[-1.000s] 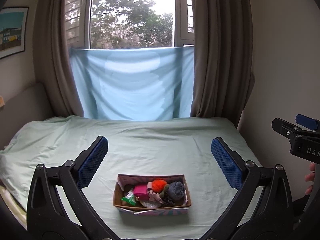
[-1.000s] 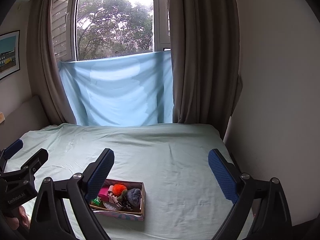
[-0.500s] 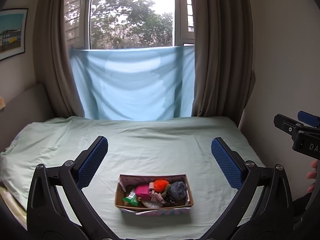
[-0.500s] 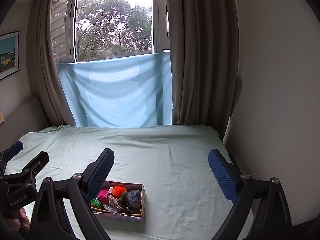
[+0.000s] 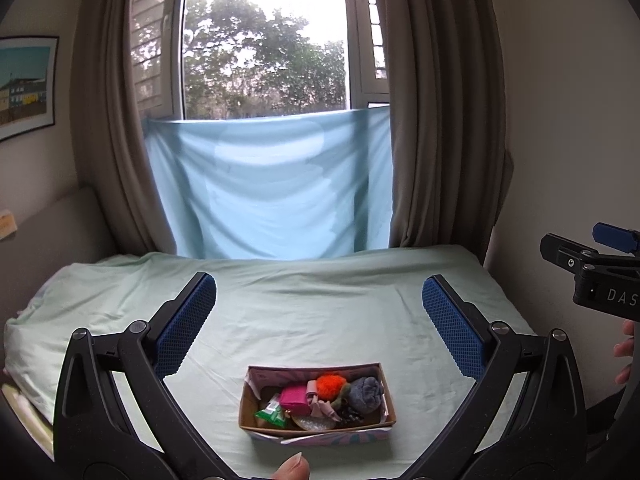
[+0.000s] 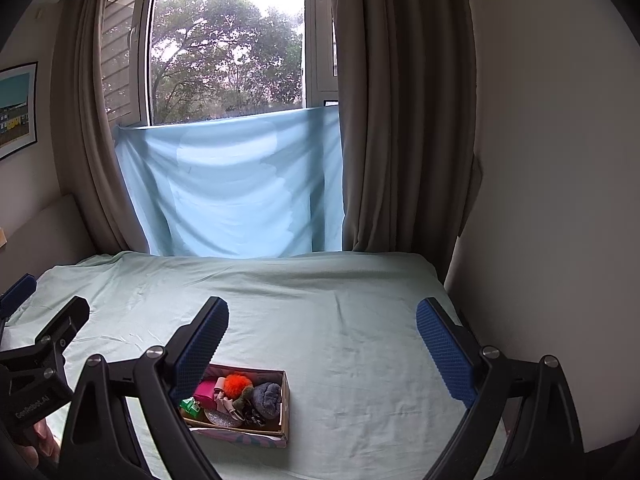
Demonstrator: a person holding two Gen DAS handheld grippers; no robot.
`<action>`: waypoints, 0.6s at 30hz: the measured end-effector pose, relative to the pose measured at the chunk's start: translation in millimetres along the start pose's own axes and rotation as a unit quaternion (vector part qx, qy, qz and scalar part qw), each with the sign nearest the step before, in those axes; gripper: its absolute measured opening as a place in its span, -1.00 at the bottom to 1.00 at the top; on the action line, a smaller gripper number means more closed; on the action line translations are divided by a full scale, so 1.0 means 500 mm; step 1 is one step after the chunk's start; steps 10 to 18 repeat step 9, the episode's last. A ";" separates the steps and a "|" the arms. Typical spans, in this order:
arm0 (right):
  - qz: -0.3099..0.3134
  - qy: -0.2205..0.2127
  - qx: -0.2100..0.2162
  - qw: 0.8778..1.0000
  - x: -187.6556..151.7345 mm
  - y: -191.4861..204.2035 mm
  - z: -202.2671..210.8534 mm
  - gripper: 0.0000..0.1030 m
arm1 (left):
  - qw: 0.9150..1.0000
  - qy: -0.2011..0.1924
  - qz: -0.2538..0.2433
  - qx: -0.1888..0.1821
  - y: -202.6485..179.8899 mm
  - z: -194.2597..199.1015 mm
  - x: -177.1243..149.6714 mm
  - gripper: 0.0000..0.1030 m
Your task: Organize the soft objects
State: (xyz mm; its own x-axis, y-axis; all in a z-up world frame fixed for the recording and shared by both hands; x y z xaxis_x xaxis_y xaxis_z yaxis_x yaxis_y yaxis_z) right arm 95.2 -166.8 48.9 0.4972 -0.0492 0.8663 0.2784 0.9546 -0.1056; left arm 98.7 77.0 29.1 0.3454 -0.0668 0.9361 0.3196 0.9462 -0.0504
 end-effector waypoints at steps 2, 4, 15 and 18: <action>0.000 0.001 -0.003 1.000 0.004 0.001 -0.005 0.82 | 1.000 -0.002 -0.001 0.009 0.003 -0.002 0.000 1.00; 0.003 0.004 -0.008 1.000 0.003 0.006 -0.009 0.82 | 1.000 0.001 0.001 0.008 0.005 -0.008 -0.006 1.00; 0.013 0.025 -0.013 1.000 -0.014 0.025 -0.033 0.82 | 1.000 0.021 0.016 -0.008 0.008 -0.034 -0.033 1.00; 0.013 0.025 -0.013 1.000 -0.014 0.025 -0.033 0.82 | 1.000 0.021 0.016 -0.008 0.008 -0.034 -0.033 1.00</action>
Point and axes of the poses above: each gripper's, at about its wrist camera, not at the fingertips, and z roughly against the way its jaws point, y to its left, x to its top, the point moved 8 cm from there along -z, roughly the way its jaws point, and after that the axes turned 15 degrees about -x, right-handed, at the moved point
